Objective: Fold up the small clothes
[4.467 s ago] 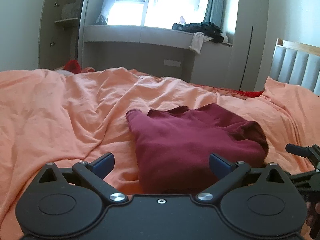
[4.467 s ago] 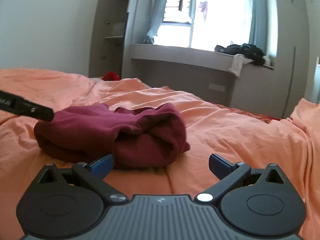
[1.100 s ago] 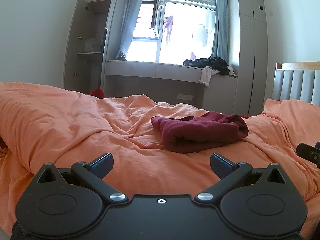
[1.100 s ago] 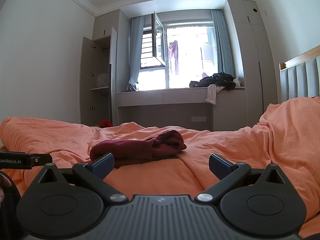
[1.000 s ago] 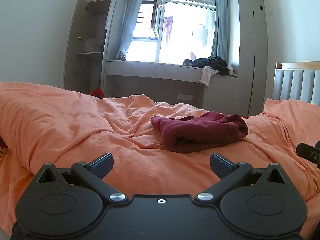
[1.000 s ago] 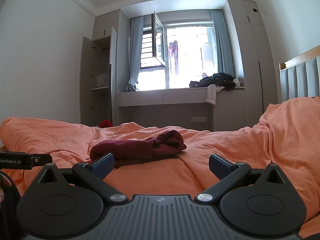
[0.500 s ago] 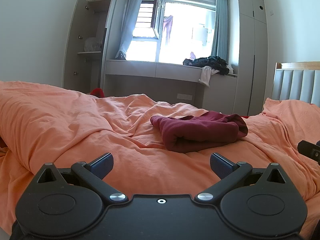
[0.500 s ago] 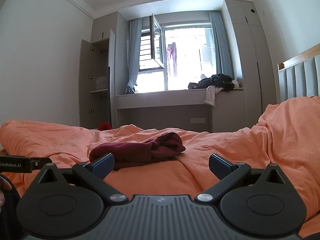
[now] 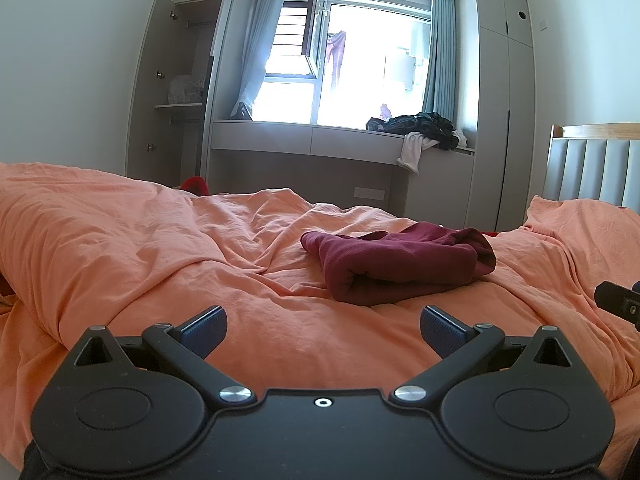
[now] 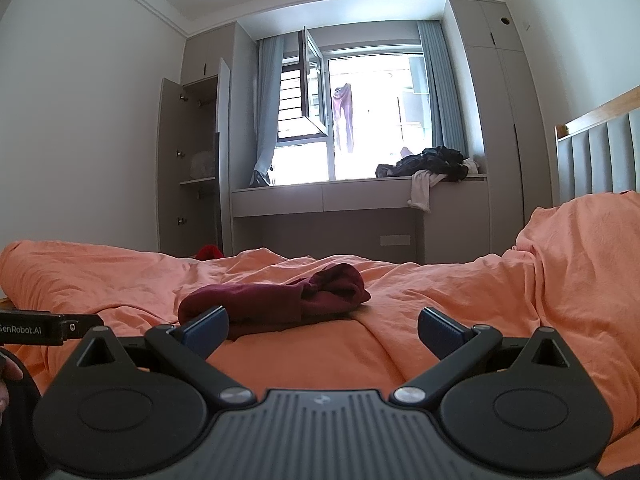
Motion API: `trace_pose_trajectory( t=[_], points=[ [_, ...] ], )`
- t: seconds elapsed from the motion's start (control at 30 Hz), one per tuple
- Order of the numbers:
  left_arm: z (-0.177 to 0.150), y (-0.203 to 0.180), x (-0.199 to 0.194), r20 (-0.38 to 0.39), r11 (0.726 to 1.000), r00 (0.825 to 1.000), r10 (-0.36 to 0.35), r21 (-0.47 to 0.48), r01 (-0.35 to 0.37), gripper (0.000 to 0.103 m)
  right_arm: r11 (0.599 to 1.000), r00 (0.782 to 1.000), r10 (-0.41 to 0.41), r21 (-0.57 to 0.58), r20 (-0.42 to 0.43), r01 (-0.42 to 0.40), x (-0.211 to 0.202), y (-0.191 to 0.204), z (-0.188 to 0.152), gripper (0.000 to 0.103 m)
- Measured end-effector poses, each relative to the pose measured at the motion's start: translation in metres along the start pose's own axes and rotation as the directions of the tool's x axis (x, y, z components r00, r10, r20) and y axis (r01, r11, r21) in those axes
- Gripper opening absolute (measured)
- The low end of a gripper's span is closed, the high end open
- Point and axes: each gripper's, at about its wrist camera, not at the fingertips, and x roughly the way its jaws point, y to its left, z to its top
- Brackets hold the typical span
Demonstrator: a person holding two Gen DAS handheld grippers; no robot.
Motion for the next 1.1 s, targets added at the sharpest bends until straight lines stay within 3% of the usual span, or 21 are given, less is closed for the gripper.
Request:
trace_pose_trajectory(
  t=[1.1],
  points=[
    [-0.0016,-0.0005,-0.0008,0.005,1.0,1.0,0.005,0.011,-0.005,0.103,1.0,1.0,0.0,-0.001,0.0,0.0,0.0,-0.0004,-0.0004,0.103]
  ],
)
